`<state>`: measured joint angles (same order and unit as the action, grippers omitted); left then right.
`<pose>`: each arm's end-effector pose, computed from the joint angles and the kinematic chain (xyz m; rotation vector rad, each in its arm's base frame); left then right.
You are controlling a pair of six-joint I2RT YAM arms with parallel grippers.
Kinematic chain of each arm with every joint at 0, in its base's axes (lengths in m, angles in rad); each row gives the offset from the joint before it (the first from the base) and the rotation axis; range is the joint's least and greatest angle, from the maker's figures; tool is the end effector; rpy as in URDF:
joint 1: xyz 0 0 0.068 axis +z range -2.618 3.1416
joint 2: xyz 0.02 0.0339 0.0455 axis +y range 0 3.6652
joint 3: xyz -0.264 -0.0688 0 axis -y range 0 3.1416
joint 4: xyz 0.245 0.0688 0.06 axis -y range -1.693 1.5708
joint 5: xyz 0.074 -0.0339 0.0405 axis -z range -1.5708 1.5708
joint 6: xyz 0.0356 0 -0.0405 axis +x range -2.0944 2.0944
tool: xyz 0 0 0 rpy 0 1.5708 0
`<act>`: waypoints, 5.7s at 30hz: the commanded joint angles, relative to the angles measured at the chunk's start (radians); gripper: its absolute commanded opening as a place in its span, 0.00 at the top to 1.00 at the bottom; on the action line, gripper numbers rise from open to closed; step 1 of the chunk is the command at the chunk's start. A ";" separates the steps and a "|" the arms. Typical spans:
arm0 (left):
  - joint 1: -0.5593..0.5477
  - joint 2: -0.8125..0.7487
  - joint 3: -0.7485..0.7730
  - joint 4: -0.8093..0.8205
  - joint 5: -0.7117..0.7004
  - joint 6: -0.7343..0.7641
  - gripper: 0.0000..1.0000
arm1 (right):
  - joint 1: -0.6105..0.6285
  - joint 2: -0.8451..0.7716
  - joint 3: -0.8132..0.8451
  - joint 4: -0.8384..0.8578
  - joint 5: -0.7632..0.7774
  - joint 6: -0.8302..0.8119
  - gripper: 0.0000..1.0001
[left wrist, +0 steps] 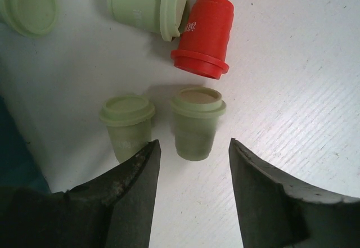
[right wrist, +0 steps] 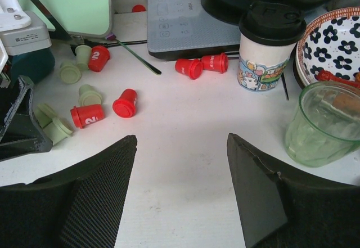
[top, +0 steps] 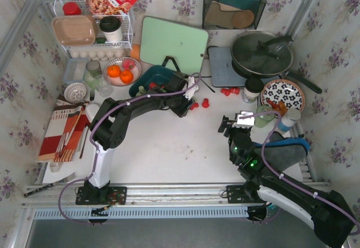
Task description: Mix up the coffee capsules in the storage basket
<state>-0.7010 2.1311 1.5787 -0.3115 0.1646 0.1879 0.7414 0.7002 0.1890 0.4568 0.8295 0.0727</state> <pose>0.3563 -0.3084 0.1767 1.1274 2.1930 -0.4274 0.1350 0.0880 0.2108 0.0975 1.6047 -0.0436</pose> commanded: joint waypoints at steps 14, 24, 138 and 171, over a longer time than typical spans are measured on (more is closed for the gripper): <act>0.000 0.038 0.013 -0.001 0.035 0.000 0.51 | 0.001 0.025 0.009 0.023 0.002 -0.002 0.27; -0.002 0.053 0.015 0.010 0.042 -0.020 0.58 | 0.000 0.030 0.011 0.026 0.003 -0.005 0.27; 0.069 0.044 0.040 0.023 -0.086 -0.191 0.56 | 0.001 0.042 0.021 0.006 0.003 0.001 0.16; 0.100 -0.234 -0.052 0.089 -0.139 -0.259 0.79 | 0.001 0.048 0.021 0.004 0.004 0.002 0.16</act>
<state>-0.6239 1.9194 1.5135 -0.2489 0.0853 -0.0479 0.7414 0.7521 0.2020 0.4541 0.8307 0.0727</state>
